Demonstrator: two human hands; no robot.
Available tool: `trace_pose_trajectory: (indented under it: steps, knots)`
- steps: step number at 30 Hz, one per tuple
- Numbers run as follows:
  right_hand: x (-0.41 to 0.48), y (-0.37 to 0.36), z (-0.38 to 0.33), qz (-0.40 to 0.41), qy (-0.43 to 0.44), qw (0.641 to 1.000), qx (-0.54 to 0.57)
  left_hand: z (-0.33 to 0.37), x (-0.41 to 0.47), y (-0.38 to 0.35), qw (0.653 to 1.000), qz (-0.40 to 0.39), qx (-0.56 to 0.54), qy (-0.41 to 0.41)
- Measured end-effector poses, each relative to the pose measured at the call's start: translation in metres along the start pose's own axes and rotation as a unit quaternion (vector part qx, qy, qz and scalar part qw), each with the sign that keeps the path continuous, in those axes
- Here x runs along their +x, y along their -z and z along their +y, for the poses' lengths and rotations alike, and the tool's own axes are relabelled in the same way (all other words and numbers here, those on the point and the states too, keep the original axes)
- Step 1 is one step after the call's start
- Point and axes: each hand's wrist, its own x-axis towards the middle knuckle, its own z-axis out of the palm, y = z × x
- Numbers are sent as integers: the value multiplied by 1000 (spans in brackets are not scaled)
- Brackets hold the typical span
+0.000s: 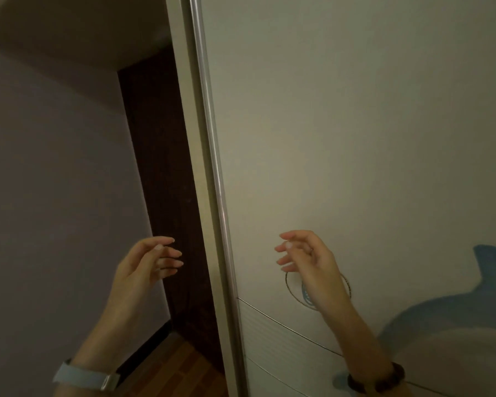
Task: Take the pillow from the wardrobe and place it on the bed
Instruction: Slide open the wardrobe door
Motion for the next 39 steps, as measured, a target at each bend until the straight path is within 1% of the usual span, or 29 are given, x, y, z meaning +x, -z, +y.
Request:
trace_pose_trajectory:
  steps: [5,8,11,14,16,19,22,24,26,29,35,39]
  knots:
    - [6,-30,14,52,24,994,-95,-25,31,4,998,-47,-49,7]
    - [15,-39,21,87,51,980,-174,-43,53,-2,995,-63,-72,18]
    - [26,-46,31,105,88,959,-247,-64,76,-7,991,-83,-98,31]
    - [41,-56,46,126,140,918,-348,-85,96,-12,989,-98,-111,30]
    - [54,-67,56,124,172,890,-403,-97,108,-15,987,-108,-118,22]
    - [71,-89,71,106,207,854,-465,-107,124,-15,986,-116,-118,18]
    - [87,-112,88,70,255,806,-530,-113,136,-13,986,-116,-121,8]
    - [94,-125,98,52,259,779,-569,-114,142,-12,984,-118,-131,4]
    - [96,-134,106,57,251,756,-602,-115,146,-11,983,-120,-139,3]
    - [99,-140,110,76,248,724,-639,-112,153,-7,981,-127,-145,0]
    - [101,-149,109,144,252,653,-699,-106,169,-1,972,-173,-157,-3]
    - [98,-153,114,175,239,620,-726,-107,176,0,965,-197,-173,5]
